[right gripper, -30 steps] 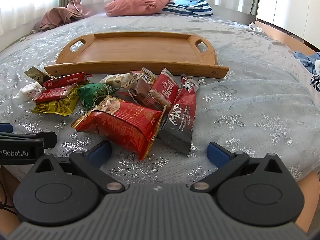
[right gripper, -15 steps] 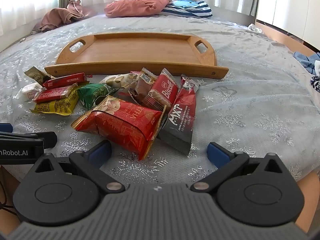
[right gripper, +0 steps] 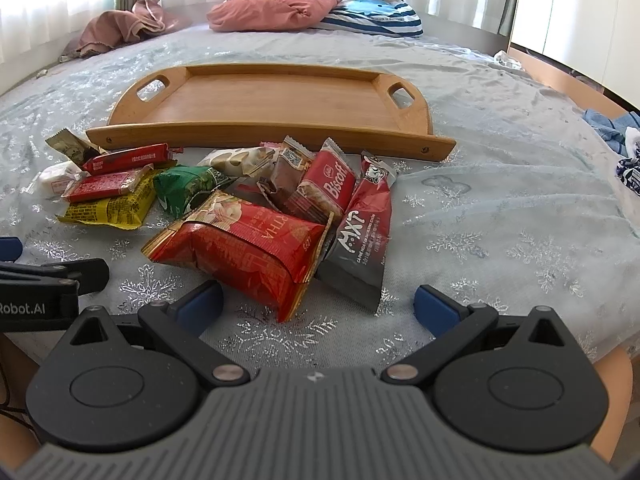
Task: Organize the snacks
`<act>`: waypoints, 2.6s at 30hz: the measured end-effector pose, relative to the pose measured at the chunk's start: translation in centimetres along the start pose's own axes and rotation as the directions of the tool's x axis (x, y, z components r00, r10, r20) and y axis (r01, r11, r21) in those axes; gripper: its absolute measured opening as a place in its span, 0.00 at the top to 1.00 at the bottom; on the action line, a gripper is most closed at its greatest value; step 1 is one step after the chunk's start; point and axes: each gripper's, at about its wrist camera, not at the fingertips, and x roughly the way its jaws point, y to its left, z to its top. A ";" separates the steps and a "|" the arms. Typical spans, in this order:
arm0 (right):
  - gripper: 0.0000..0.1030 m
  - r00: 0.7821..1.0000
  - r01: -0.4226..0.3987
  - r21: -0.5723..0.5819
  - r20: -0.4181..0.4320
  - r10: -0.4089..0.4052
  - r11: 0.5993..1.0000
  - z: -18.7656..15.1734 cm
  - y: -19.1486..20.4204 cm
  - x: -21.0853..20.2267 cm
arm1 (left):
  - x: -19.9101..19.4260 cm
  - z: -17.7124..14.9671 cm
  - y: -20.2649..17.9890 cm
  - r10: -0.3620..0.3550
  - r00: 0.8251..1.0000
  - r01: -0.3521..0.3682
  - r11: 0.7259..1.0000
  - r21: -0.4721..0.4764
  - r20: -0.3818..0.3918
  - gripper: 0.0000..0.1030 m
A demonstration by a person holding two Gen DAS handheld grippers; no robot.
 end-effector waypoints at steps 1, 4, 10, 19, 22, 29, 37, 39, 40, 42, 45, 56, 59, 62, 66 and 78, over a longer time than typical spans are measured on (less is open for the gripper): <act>0.00 1.000 0.000 0.000 0.002 0.000 1.000 0.0 0.0 0.0 | 0.0 -0.1 0.0 0.000 1.000 0.000 1.000 0.008 0.005 0.00; 0.00 1.000 -0.001 0.000 0.004 0.001 1.000 0.0 0.0 0.0 | 0.0 -0.1 0.0 -0.006 1.000 0.006 1.000 0.015 0.009 0.00; 0.00 1.000 0.011 0.008 -0.003 -0.011 1.000 0.0 0.2 0.1 | -0.1 0.4 -0.2 -0.024 1.000 0.025 0.999 0.035 -0.014 0.00; 0.00 0.999 0.022 0.062 -0.041 -0.020 0.998 0.9 0.0 0.5 | -1.0 1.3 0.6 -0.130 0.992 0.130 0.991 -0.022 0.007 0.16; 0.00 1.000 0.011 0.095 -0.012 -0.010 0.995 0.8 -0.5 0.0 | -1.6 1.8 1.2 -0.172 0.985 0.174 0.983 -0.063 0.026 0.29; 0.01 0.997 -0.049 0.227 0.066 0.035 0.973 0.1 -2.6 -1.6 | -2.2 2.8 1.2 -0.199 0.978 0.202 0.978 -0.053 0.063 0.49; 0.07 0.985 -0.053 0.114 0.167 0.033 0.992 0.6 -1.4 -3.2 | -0.8 3.1 -0.1 -0.167 0.984 0.168 0.986 -0.019 0.068 0.43; 0.09 0.985 -0.063 0.090 0.166 0.047 0.994 0.5 -0.8 -3.1 | -0.5 3.3 -0.4 -0.144 0.986 0.145 0.989 -0.003 0.079 0.37; 0.10 0.985 -0.066 0.078 0.163 0.053 0.995 0.5 -0.6 -3.0 | -0.5 3.3 -0.5 -0.132 0.988 0.132 0.991 0.006 0.085 0.35; 0.10 0.985 -0.067 0.048 0.162 0.059 0.997 0.3 0.1 -2.8 | -0.5 3.4 -0.7 -0.112 0.988 0.110 0.994 0.022 0.109 0.23; 0.10 0.984 -0.069 0.014 0.167 0.065 0.998 0.4 0.8 -2.5 | -0.4 3.6 -0.7 -0.091 0.986 0.087 0.996 0.034 0.141 0.16; 0.09 0.981 -0.071 -0.037 0.176 0.077 0.997 1.3 2.3 -0.6 | 2.6 4.4 0.4 -0.177 0.983 0.179 0.983 -0.028 0.046 0.35; 0.14 0.979 -0.072 -0.064 0.186 0.083 0.995 1.4 2.6 -0.4 | 2.2 4.5 0.1 -0.173 0.984 0.174 0.985 -0.016 0.052 0.39; 0.23 0.975 -0.078 -0.082 0.200 0.093 0.994 1.5 2.8 -0.6 | 1.8 4.4 -0.1 -0.169 0.984 0.170 0.985 -0.008 0.063 0.40; 0.27 0.973 -0.086 -0.083 0.209 0.102 0.993 1.6 2.5 -1.1 | 1.0 4.5 -0.2 -0.171 0.982 0.171 0.985 0.000 0.080 0.40; 0.31 0.972 -0.086 0.000 0.222 0.084 0.996 2.1 0.3 -2.6 | -1.7 6.0 -0.5 -0.179 0.973 0.177 0.984 0.028 0.145 0.40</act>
